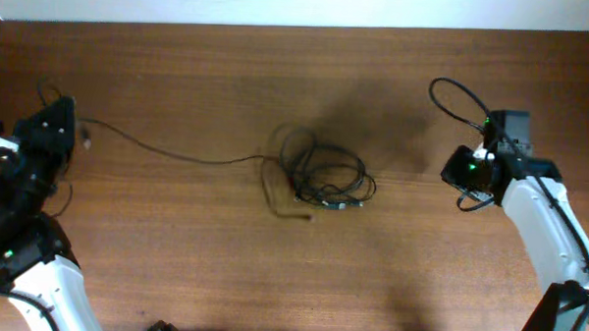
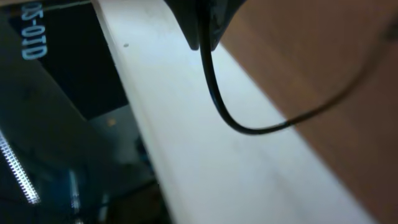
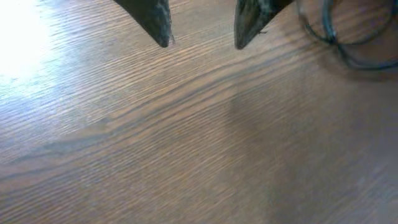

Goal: Untangle cables

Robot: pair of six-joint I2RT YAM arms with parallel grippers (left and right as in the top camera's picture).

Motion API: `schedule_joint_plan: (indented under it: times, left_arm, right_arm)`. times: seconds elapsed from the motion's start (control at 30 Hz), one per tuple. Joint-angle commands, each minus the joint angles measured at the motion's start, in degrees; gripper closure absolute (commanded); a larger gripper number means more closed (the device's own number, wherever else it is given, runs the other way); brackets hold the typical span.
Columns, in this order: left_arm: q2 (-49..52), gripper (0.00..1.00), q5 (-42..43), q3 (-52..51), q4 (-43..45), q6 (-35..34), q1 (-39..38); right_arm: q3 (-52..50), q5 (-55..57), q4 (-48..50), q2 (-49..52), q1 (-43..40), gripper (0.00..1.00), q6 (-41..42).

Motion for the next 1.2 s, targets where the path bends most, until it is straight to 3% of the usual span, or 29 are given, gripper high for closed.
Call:
schedule_joint_plan:
  times: [0.0,0.07,0.13,0.27,0.4,0.43,0.47,0.5,0.53,0.57,0.77,1.0,1.17]
  left_arm:
    - [-0.70,1.00,-0.11,0.94,-4.94,0.15,-2.71]
    - [-0.70,1.00,-1.38,0.94,-6.38,0.15,-5.03]
    - [-0.70,1.00,-1.38,0.94,-6.10,0.13,-7.21]
    - [-0.70,1.00,-1.36,0.94,-6.12,0.13,-7.89]
    - [-0.70,1.00,-1.38,0.94,-6.10,0.13,-7.87]
    - [-0.70,1.00,-1.38,0.94,-6.10,0.13,-7.87]
    - [-0.70,1.00,-1.62,0.94,-6.08,0.15,-7.85]
    - [-0.72,1.00,-2.25,0.94,-6.01,0.13,-7.85]
    - [-0.70,1.00,-2.84,0.94,-5.75,0.13,-7.85]
    - [-0.70,1.00,-3.17,0.98,-5.55,0.13,-7.72]
    - [-0.70,1.00,-3.50,2.54,4.13,0.15,-0.85]
    - [-0.63,1.00,-6.29,6.56,3.78,0.70,10.45]
    - [2.12,1.00,-8.02,6.56,1.68,2.54,13.44]
  right_arm:
    - [-0.59,-26.03,1.33,0.04,4.07,0.39,-7.52]
    - [-0.61,-27.76,1.07,0.46,10.12,0.33,-7.50]
    - [-0.61,-22.86,3.63,1.97,20.20,0.21,-7.26]
    - [-0.61,5.57,10.51,8.57,31.04,0.00,-8.87]
    - [-0.48,0.57,15.63,17.51,35.60,0.01,-15.39]
    - [-0.44,0.57,15.80,17.51,35.60,0.03,-15.39]
    - [-0.28,0.79,15.67,17.40,35.58,0.22,-15.39]
    - [-0.09,0.79,15.04,17.33,35.41,0.56,-15.39]
    - [-0.02,1.49,14.34,17.35,35.06,0.83,-15.32]
    - [-0.02,2.56,13.38,17.35,34.56,0.96,-15.17]
    - [-0.02,13.92,1.14,17.35,23.32,0.96,-13.25]
    - [1.55,13.81,-1.01,17.33,1.55,0.96,-13.27]
    - [3.91,13.64,-2.75,17.33,-9.44,0.96,-10.60]
